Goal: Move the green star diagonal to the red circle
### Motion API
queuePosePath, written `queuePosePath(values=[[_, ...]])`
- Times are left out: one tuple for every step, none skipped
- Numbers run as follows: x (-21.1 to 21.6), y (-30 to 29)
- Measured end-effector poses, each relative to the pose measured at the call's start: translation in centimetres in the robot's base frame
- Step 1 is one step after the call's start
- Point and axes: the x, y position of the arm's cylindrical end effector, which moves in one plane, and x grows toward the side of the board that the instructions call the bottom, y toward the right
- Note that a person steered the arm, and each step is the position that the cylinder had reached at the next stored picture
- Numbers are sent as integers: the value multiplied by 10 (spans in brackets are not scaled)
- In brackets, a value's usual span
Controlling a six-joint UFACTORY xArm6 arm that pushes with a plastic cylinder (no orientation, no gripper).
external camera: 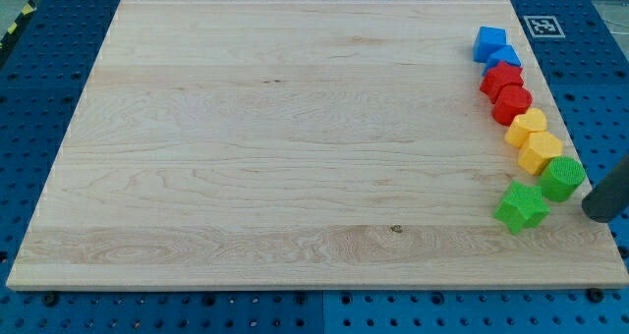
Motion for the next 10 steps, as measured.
queuePosePath(values=[[15, -13], [15, -66], [5, -97], [0, -100], [0, -100], [6, -100], [10, -70], [10, -16], [3, 34], [-38, 37]])
